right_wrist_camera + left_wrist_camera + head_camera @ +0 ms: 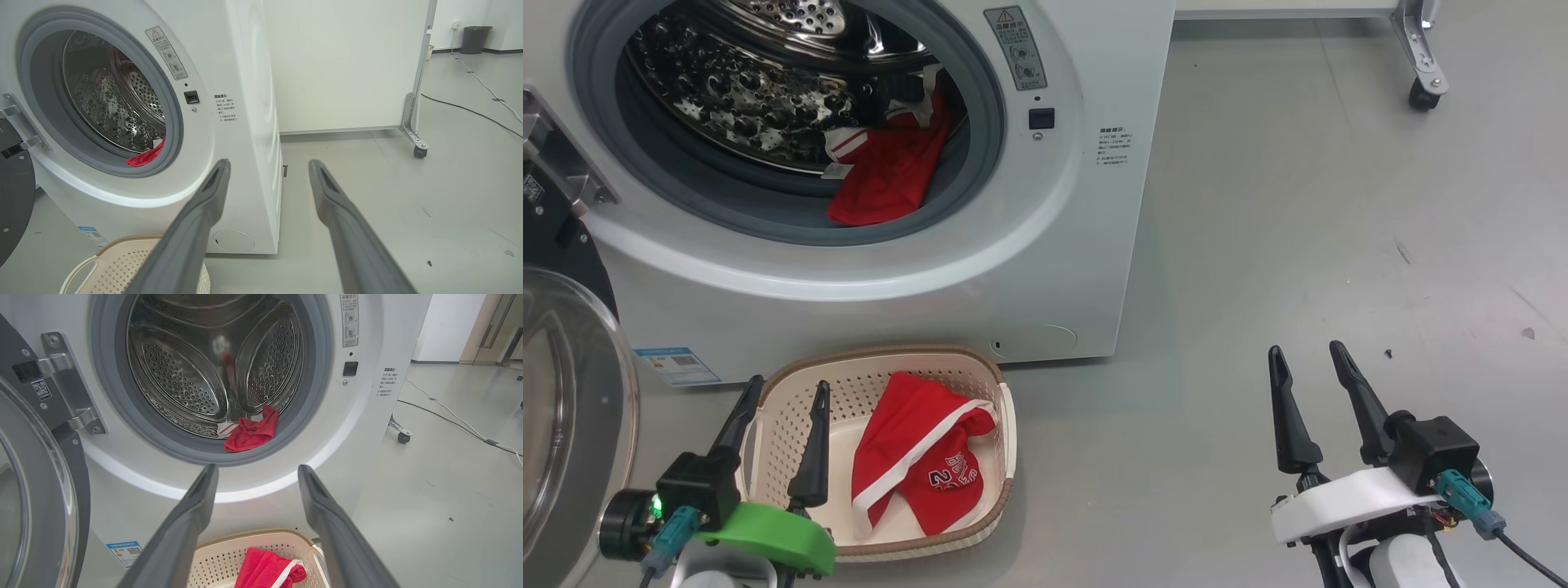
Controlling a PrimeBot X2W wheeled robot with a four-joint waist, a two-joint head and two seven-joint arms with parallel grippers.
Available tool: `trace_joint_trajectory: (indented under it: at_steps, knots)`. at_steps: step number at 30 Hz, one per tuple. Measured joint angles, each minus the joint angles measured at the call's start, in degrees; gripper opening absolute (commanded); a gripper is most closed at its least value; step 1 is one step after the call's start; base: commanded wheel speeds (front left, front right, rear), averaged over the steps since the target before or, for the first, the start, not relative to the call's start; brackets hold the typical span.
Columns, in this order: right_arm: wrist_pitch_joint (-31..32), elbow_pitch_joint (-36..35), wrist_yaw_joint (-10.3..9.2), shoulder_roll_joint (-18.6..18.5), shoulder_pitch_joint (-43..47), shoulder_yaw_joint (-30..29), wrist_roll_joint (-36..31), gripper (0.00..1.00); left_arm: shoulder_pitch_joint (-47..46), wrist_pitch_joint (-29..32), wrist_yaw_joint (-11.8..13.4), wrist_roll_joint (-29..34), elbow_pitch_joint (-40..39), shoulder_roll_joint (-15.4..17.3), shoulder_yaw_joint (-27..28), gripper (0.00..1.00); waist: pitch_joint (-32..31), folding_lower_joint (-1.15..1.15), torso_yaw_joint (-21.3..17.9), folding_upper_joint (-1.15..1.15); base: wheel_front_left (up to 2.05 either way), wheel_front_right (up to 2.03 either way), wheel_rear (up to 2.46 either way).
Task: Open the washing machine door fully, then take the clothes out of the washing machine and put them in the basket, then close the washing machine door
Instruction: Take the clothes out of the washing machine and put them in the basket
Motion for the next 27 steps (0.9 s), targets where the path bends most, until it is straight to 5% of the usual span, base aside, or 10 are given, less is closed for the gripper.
trace_joint_trajectory:
  at_steps: [15,27]
  knots:
    - [0.00,-1.60,-0.01,0.01,-0.18,2.09,-0.01,1.00,-0.08,0.29,0.00,-1.31,-1.80,1.09,2.36,1.00,5.20,0.00,-1.41,0.00,0.00,0.00,0.00]
    - [0.00,-2.82,-0.42,0.01,-2.79,4.99,0.04,1.00,-8.04,7.37,-0.38,-3.96,-3.57,5.36,5.58,1.00,13.01,0.00,-4.75,0.00,0.00,0.00,0.00]
